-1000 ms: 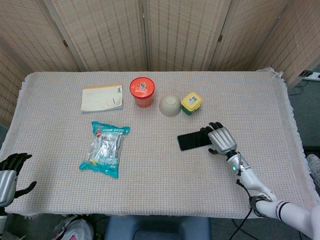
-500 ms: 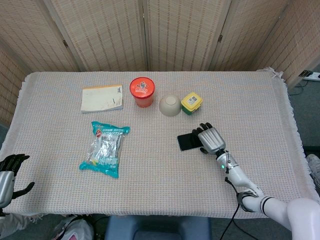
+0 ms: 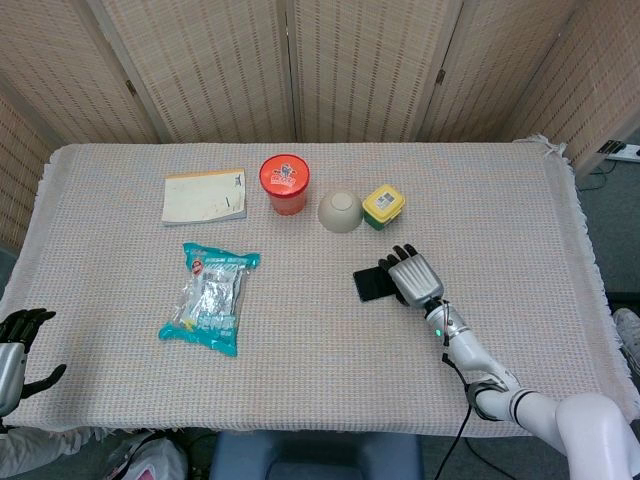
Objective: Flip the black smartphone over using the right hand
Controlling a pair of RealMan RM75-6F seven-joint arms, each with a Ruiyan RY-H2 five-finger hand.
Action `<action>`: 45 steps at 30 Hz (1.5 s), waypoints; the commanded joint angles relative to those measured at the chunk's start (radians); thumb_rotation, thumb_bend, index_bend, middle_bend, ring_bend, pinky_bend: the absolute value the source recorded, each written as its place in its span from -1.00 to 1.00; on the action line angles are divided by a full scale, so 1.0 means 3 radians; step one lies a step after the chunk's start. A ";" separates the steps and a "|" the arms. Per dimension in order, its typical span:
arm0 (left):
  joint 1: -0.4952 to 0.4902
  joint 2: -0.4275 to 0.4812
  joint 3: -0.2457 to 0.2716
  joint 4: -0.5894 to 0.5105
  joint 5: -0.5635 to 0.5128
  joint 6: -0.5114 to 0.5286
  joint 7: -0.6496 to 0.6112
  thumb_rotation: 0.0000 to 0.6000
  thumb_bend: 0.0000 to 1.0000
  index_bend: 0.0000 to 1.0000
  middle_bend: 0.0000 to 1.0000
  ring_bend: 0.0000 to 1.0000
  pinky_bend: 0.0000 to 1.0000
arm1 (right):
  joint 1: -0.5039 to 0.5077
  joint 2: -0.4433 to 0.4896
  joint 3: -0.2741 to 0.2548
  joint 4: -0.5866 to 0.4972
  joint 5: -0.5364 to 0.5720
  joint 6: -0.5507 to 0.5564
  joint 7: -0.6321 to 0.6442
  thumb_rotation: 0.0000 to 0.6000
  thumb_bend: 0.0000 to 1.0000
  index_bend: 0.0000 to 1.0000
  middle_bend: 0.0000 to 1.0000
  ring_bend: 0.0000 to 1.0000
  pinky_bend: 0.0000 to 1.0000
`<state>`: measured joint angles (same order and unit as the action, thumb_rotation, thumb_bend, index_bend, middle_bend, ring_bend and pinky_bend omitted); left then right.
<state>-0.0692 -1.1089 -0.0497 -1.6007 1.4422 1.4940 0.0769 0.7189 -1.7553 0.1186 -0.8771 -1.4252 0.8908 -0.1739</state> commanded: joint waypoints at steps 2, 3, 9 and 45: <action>0.0001 -0.0001 -0.0002 0.0010 -0.0003 -0.0004 -0.0008 1.00 -0.60 -0.55 -0.57 -0.67 -0.50 | 0.0028 -0.0019 -0.0003 0.0028 0.0000 -0.0018 0.0015 1.00 -0.54 -0.42 -0.34 -0.66 -0.60; 0.0002 -0.0001 -0.0002 0.0014 -0.0004 -0.0005 -0.0012 1.00 -0.60 -0.55 -0.57 -0.67 -0.50 | 0.0040 -0.0024 -0.0006 0.0041 0.0000 -0.0029 0.0012 1.00 -0.49 -0.42 -0.34 -0.66 -0.60; 0.0012 -0.0002 -0.0004 0.0029 -0.0014 -0.0003 -0.0027 1.00 -0.60 -0.55 -0.57 -0.67 -0.50 | 0.0105 -0.0032 -0.0005 0.0072 0.0014 -0.0111 -0.0003 1.00 -0.12 -0.41 -0.33 -0.66 -0.59; 0.0028 0.0039 -0.0020 -0.0020 0.0003 0.0024 -0.0017 1.00 -0.60 -0.55 -0.57 -0.67 -0.49 | 0.0335 0.0708 0.0083 -0.0996 0.0677 -0.0651 -0.0438 1.00 0.15 -0.22 -0.19 -0.51 -0.47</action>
<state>-0.0608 -1.0972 -0.0555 -1.6067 1.4432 1.5010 0.0718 0.8039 -1.5235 0.1319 -1.2031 -1.2383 0.7048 -0.2971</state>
